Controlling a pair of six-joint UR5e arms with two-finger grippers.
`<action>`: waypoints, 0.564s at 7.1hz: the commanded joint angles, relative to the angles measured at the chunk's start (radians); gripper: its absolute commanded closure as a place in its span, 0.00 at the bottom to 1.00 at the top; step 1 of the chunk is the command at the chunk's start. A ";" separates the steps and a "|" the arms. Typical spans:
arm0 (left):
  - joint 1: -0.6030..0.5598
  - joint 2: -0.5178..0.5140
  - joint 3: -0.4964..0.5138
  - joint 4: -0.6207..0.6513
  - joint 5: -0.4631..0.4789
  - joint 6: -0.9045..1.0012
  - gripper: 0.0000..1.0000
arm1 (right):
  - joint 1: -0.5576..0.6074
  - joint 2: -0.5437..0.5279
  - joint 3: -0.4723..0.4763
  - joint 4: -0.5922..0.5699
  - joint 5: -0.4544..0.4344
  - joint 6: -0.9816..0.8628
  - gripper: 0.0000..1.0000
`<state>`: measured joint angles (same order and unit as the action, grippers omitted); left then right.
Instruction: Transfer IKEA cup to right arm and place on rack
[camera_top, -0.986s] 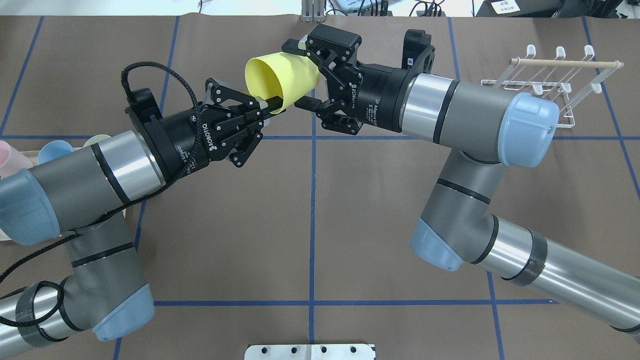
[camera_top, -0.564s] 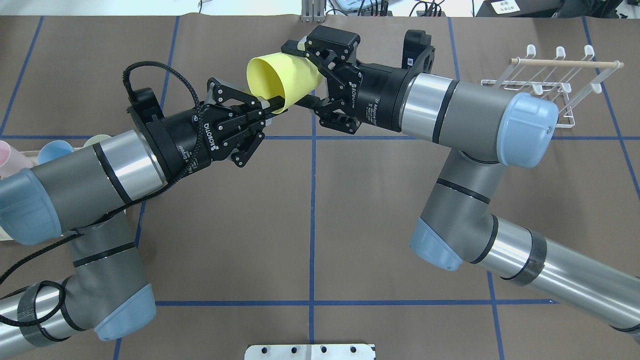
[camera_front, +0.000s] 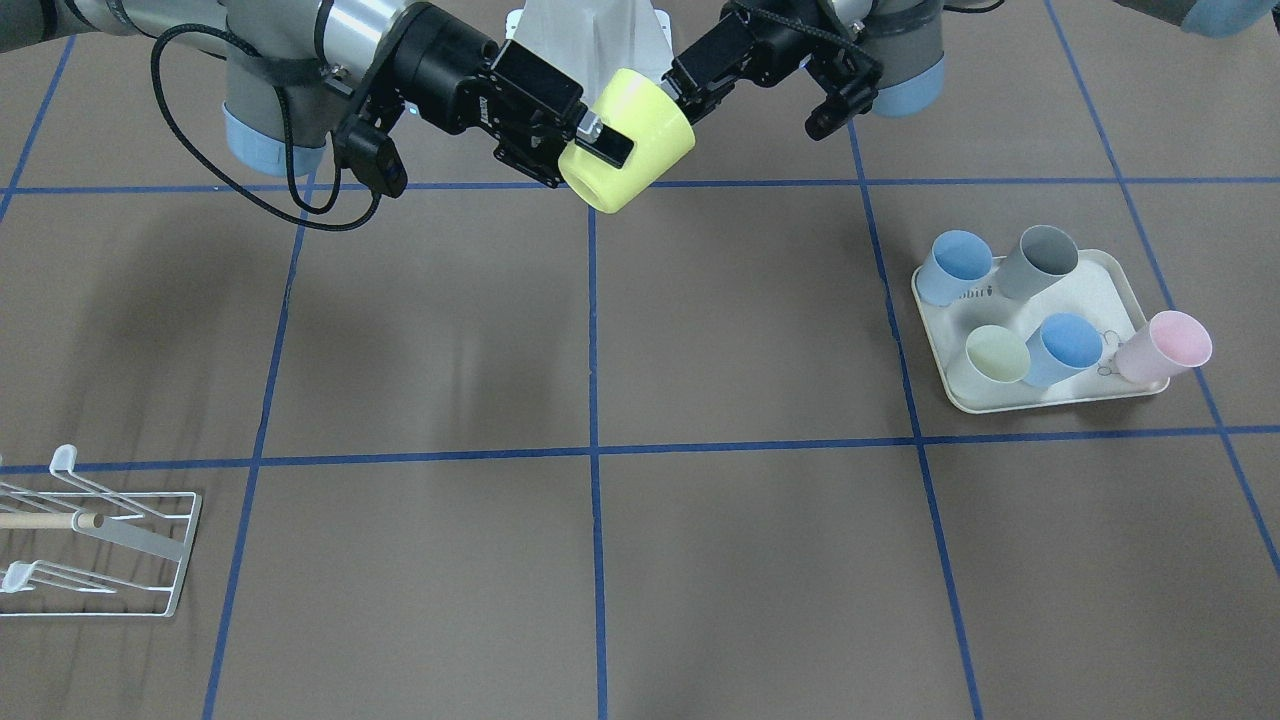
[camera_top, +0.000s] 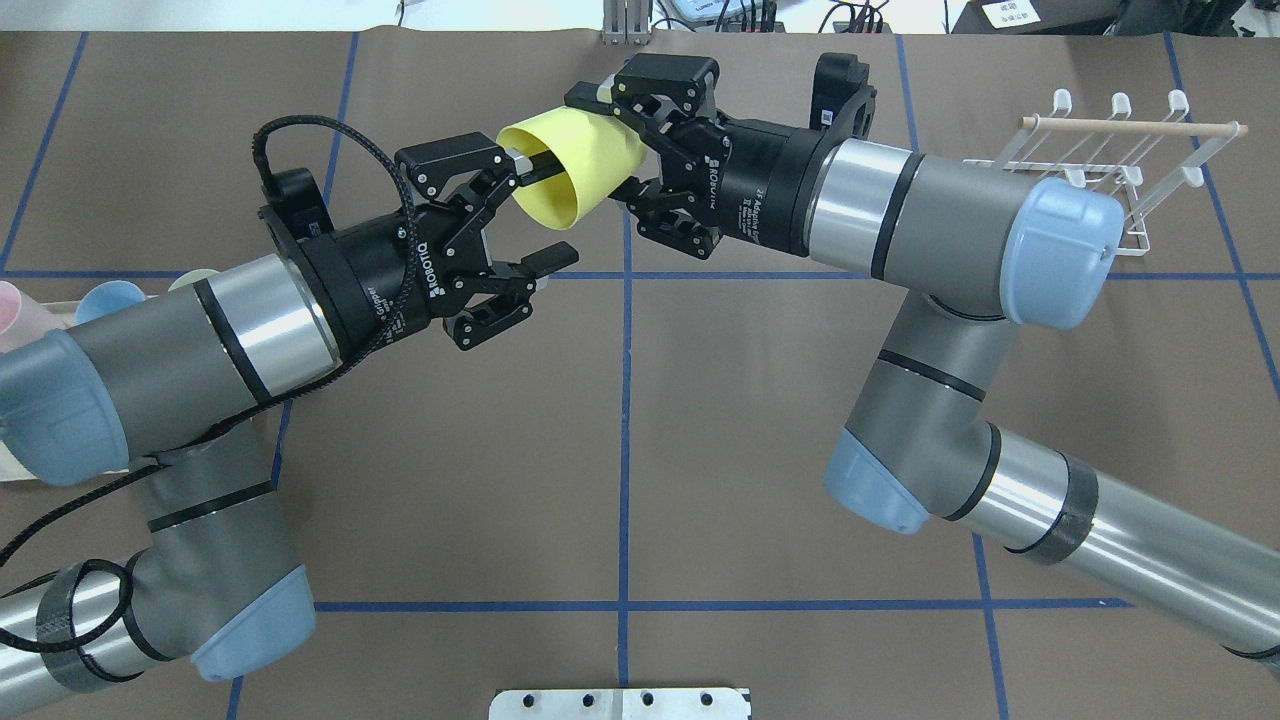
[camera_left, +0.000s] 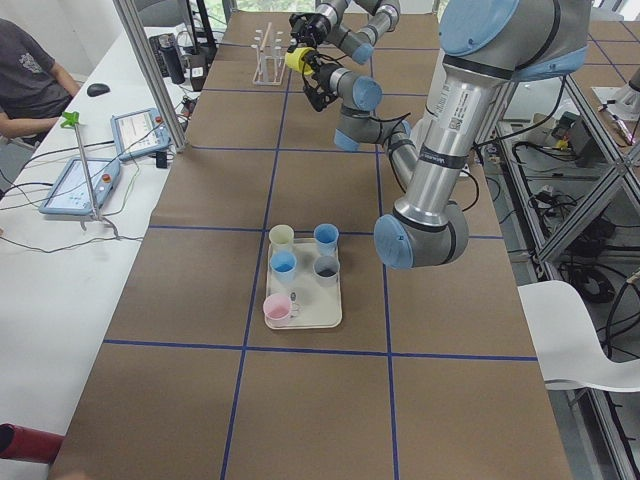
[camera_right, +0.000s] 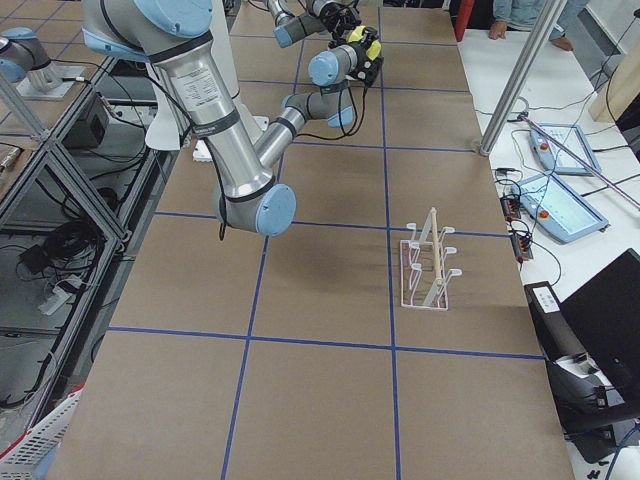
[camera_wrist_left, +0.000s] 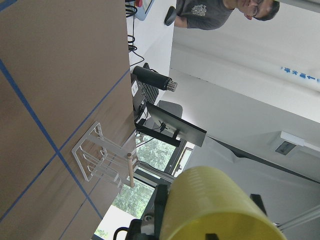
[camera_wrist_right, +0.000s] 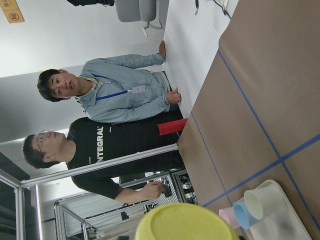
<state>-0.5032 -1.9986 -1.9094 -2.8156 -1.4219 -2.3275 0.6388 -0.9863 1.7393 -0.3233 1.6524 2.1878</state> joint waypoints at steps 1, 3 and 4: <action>-0.005 0.007 -0.005 -0.008 -0.003 0.004 0.00 | 0.065 -0.012 -0.004 0.000 0.001 -0.003 1.00; -0.008 0.006 -0.007 0.001 -0.002 0.005 0.00 | 0.139 -0.050 -0.007 -0.006 0.001 -0.064 1.00; -0.032 0.014 -0.007 0.014 0.001 0.076 0.00 | 0.175 -0.067 -0.009 -0.013 0.001 -0.113 1.00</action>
<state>-0.5157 -1.9903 -1.9155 -2.8139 -1.4233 -2.3054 0.7697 -1.0329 1.7320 -0.3296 1.6536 2.1297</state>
